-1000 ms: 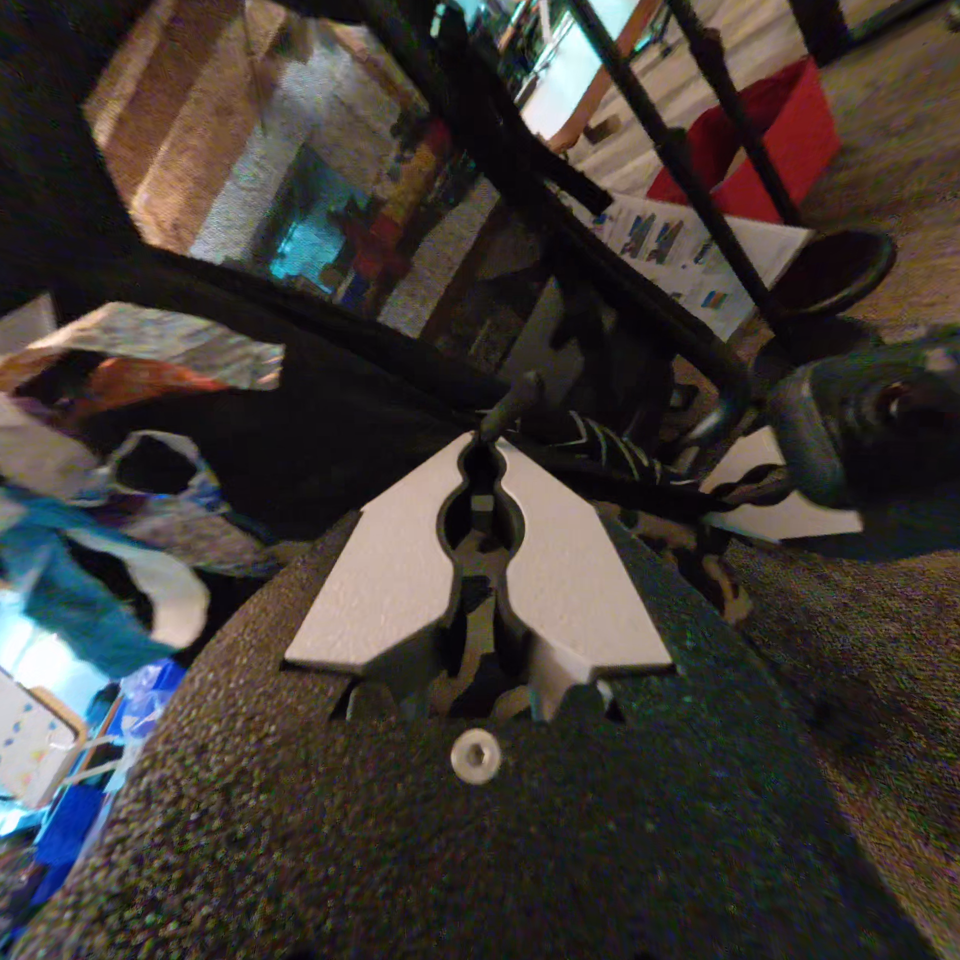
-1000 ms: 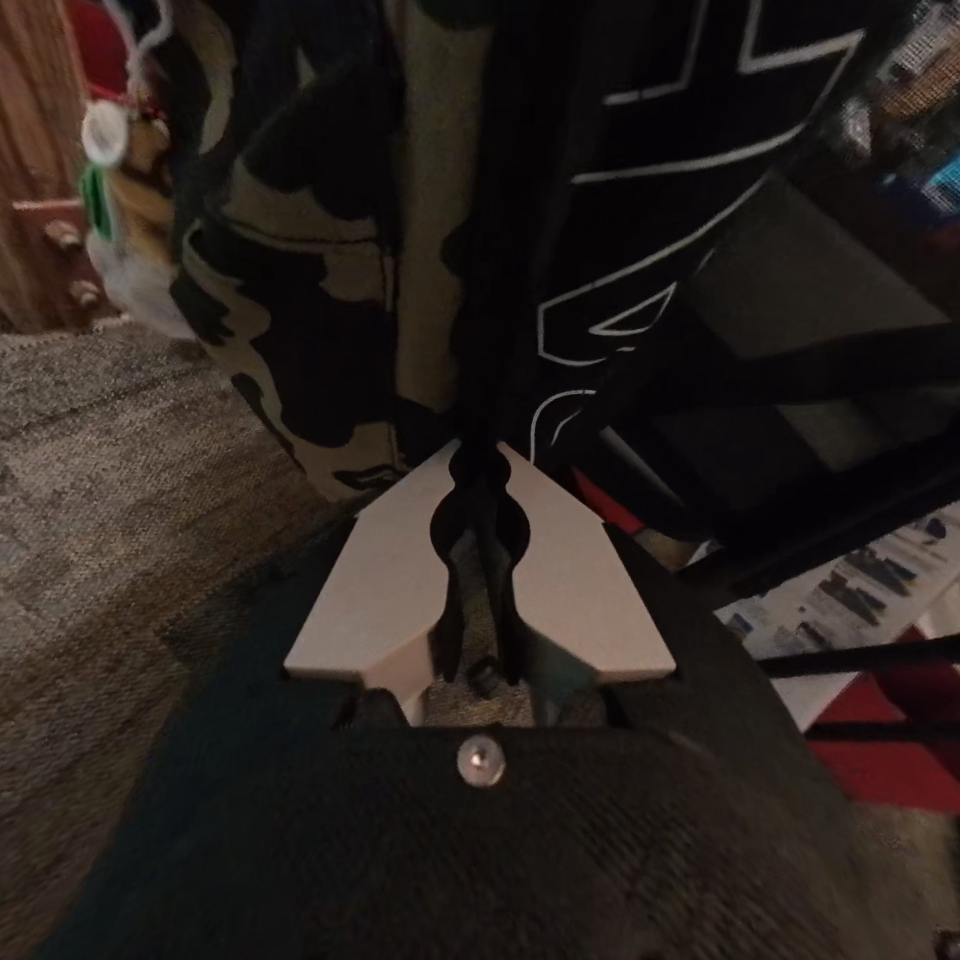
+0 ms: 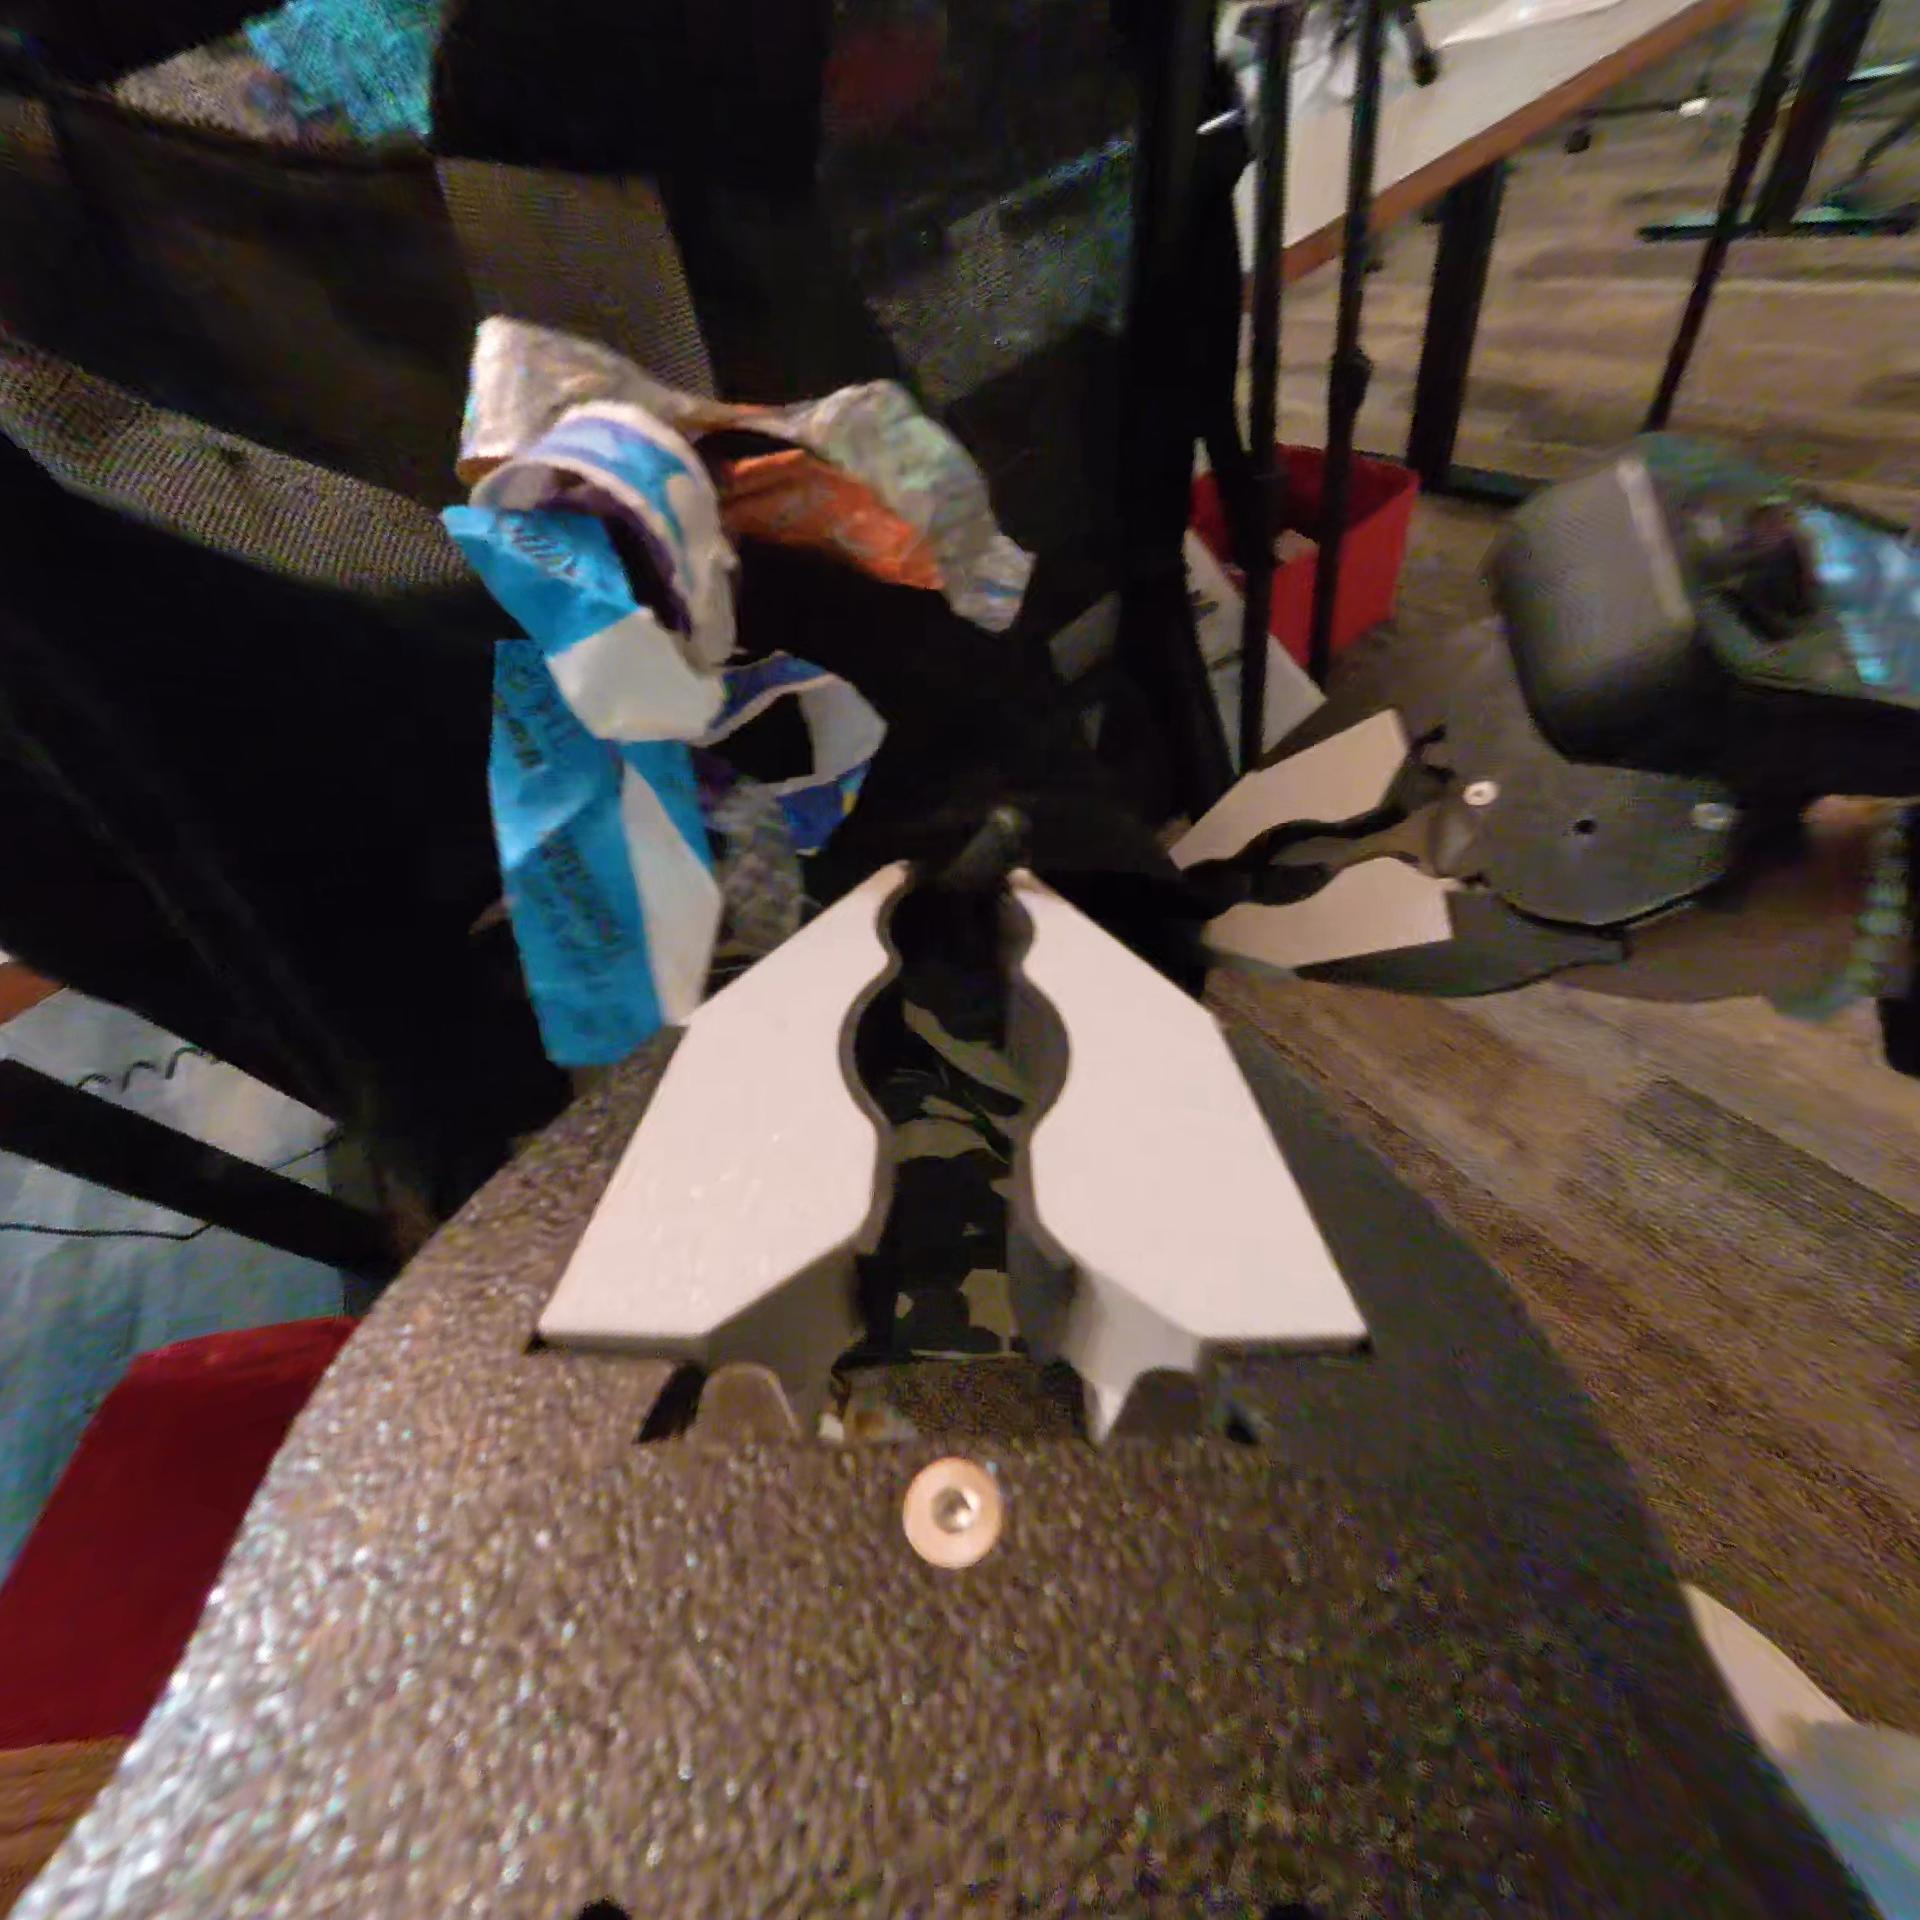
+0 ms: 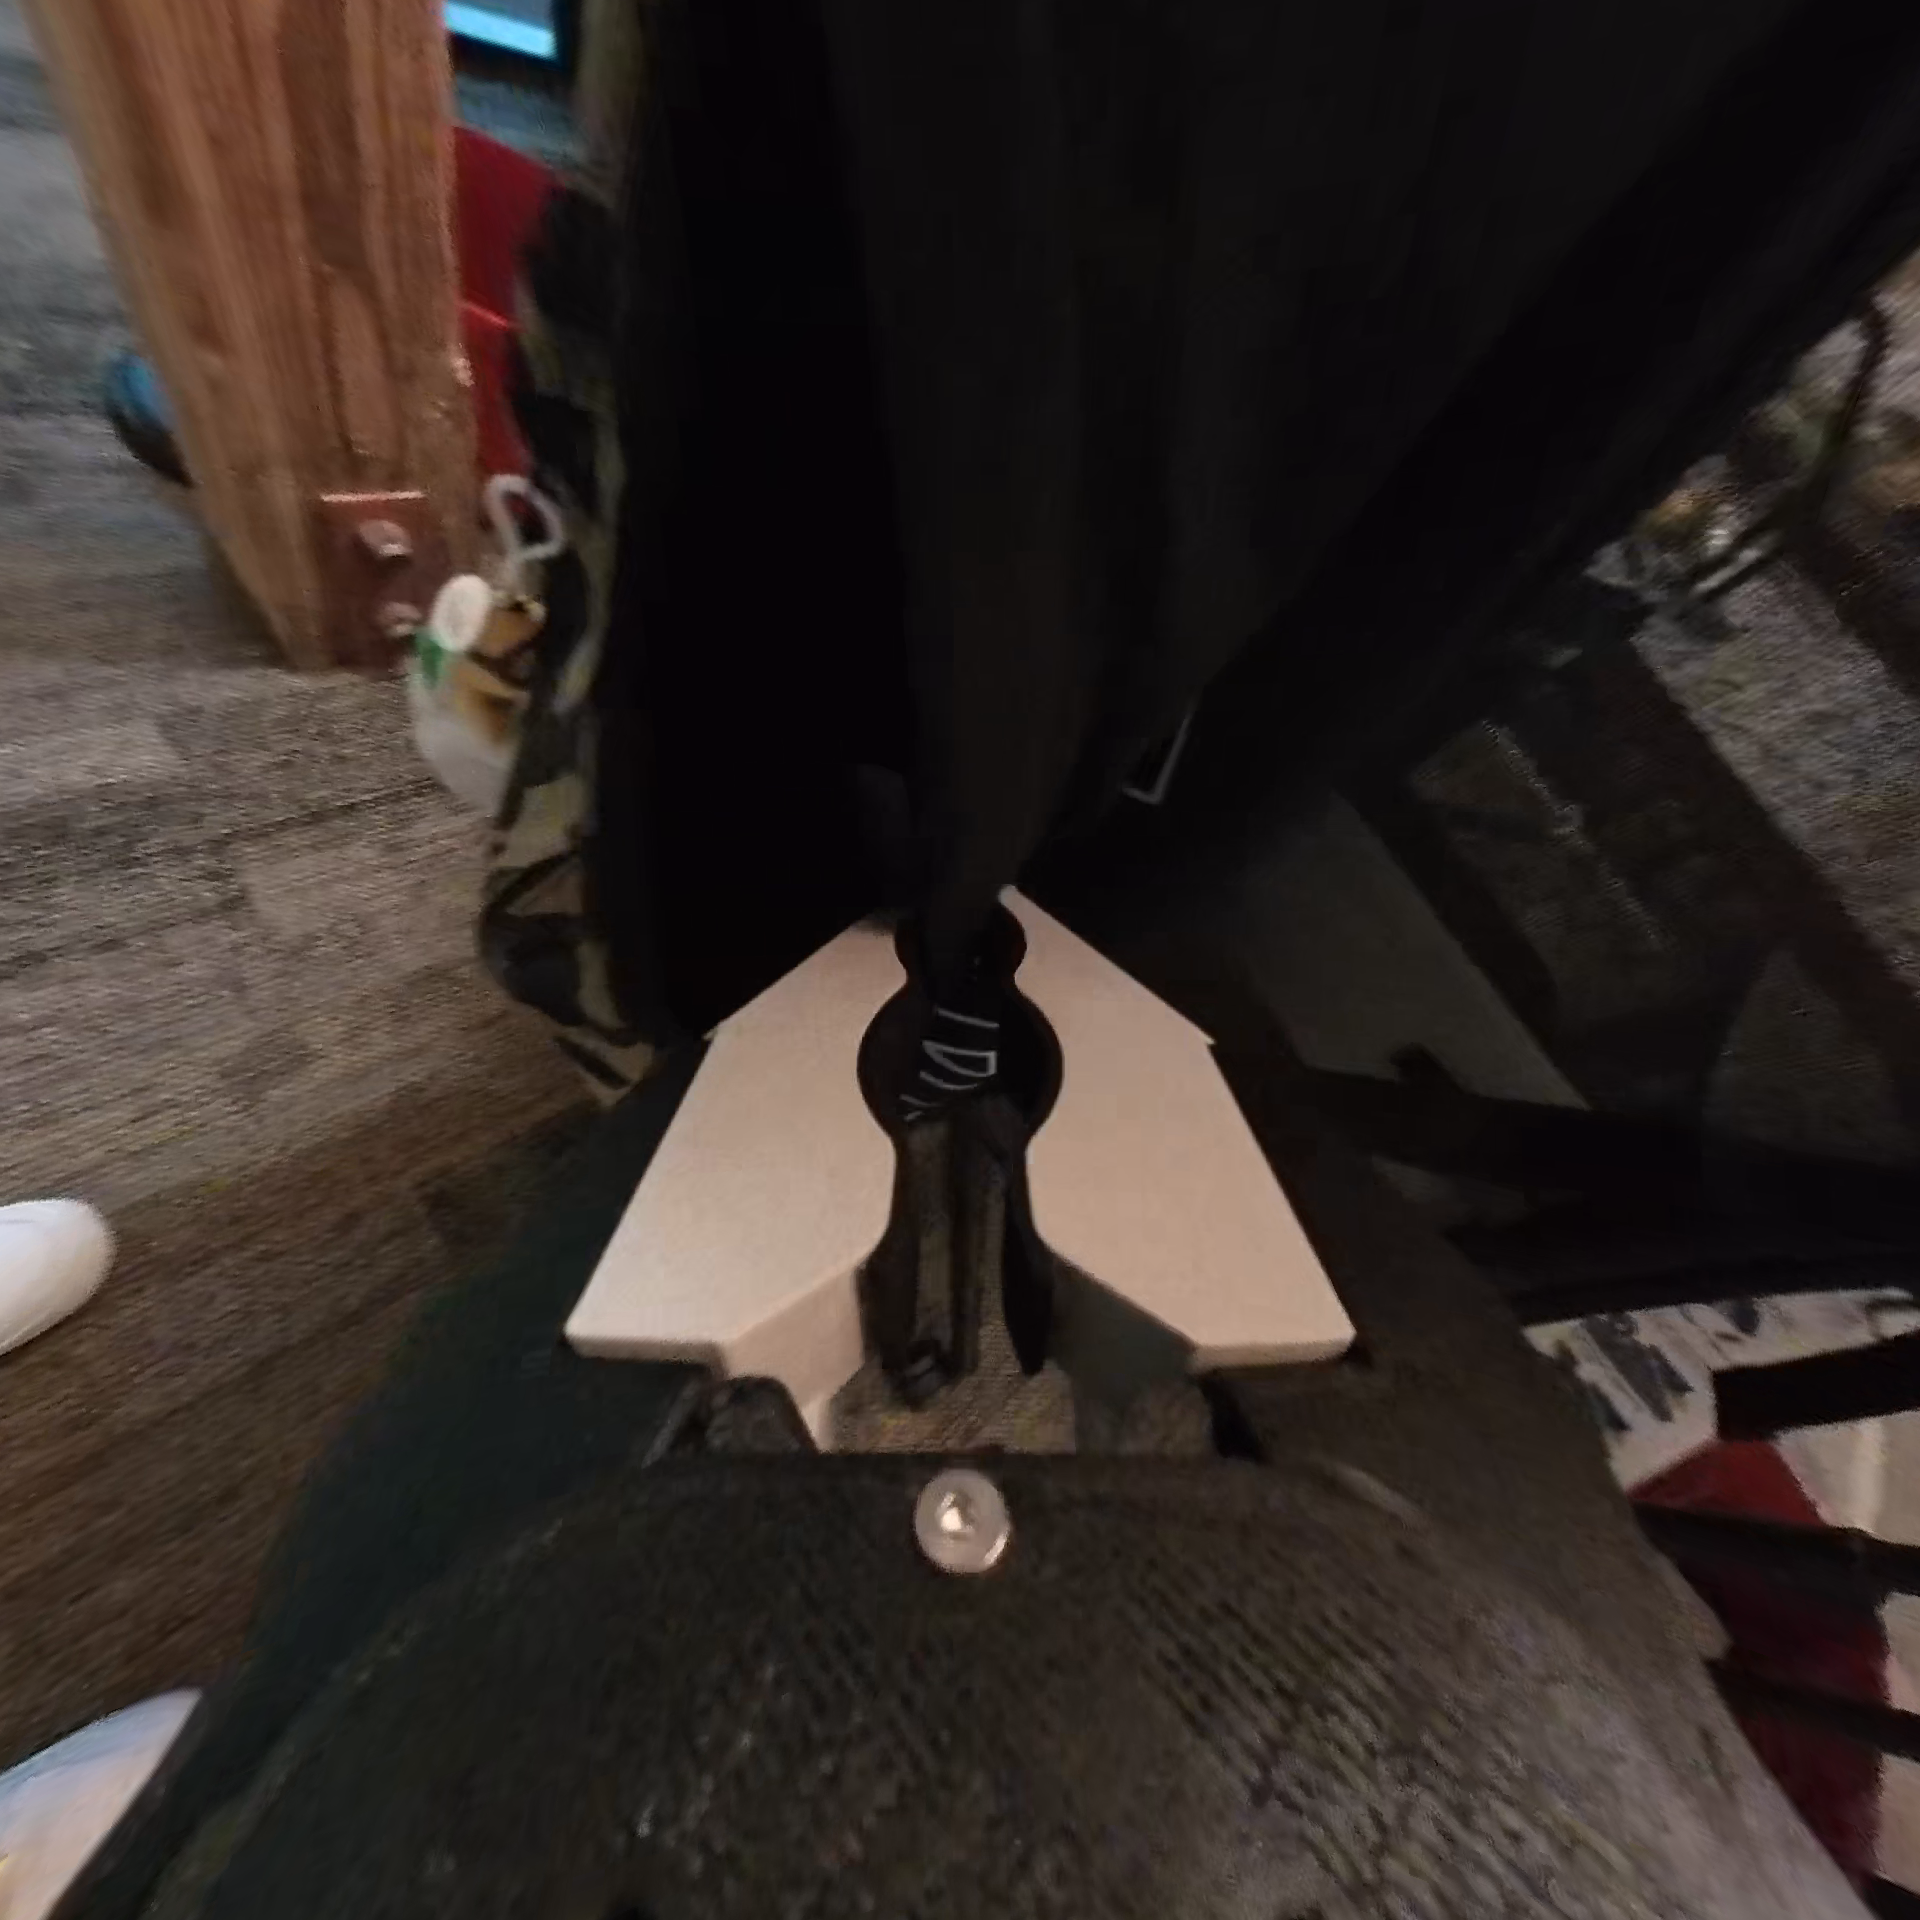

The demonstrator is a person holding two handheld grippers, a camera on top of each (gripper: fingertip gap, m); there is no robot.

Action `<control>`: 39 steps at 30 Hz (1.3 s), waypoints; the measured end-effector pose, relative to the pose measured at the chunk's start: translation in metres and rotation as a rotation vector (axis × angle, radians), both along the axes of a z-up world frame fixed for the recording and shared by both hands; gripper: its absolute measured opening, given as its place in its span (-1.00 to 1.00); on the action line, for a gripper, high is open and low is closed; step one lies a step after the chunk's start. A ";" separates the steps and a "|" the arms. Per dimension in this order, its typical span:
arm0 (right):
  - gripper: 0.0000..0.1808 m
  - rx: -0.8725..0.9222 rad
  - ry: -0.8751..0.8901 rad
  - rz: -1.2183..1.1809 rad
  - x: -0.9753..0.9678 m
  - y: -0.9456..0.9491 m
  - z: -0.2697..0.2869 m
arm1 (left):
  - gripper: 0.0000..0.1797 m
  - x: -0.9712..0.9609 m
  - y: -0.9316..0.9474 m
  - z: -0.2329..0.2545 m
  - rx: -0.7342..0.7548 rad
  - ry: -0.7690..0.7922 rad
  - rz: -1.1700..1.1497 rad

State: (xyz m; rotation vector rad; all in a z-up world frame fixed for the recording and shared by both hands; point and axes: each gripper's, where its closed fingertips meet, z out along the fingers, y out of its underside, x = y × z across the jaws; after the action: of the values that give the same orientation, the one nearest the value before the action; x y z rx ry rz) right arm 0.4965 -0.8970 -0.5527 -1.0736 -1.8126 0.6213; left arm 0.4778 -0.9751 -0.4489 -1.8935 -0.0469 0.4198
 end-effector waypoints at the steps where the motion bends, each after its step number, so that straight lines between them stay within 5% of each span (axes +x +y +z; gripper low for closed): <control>1: -0.91 -0.016 -0.033 0.004 0.002 -0.005 -0.002 | -0.74 0.005 -0.003 0.004 -0.001 -0.005 -0.009; 6: -0.74 -0.034 -0.176 -0.040 0.027 -0.004 -0.015 | -0.64 0.006 -0.036 0.088 0.035 0.025 0.066; 12: -0.37 -0.327 -0.135 0.091 0.086 -0.015 0.064 | -0.47 -0.047 -0.044 0.229 0.096 -0.124 0.187; 17: -0.36 -0.666 0.132 -0.044 0.129 0.058 0.180 | -0.38 -0.098 -0.026 0.303 0.208 -0.330 0.183; 23: -0.40 -0.600 0.436 -0.398 0.152 0.198 0.270 | -0.40 -0.188 0.066 0.346 0.026 -0.222 -0.009; 26: -0.33 -0.498 0.490 -0.494 0.139 0.237 0.289 | -0.30 -0.226 0.168 0.320 -0.119 -0.253 -0.184; 30: -0.29 -0.491 0.587 -0.666 0.129 0.251 0.292 | -0.18 -0.292 0.322 0.226 -0.183 -0.527 -0.207; 36: -0.30 -0.470 0.490 -1.007 0.145 0.201 0.229 | 0.10 -0.472 0.423 0.033 -0.207 -0.699 0.353; 39: -0.30 -0.447 0.371 -1.145 0.162 0.160 0.204 | 0.10 -0.535 0.433 -0.023 -0.063 -0.872 0.568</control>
State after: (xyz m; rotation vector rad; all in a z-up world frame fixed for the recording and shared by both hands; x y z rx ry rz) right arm 0.6589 -0.7371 -0.3489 -1.8869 -0.5362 0.4456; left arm -0.0571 -0.5420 -0.4718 -1.9755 -1.1736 -0.0672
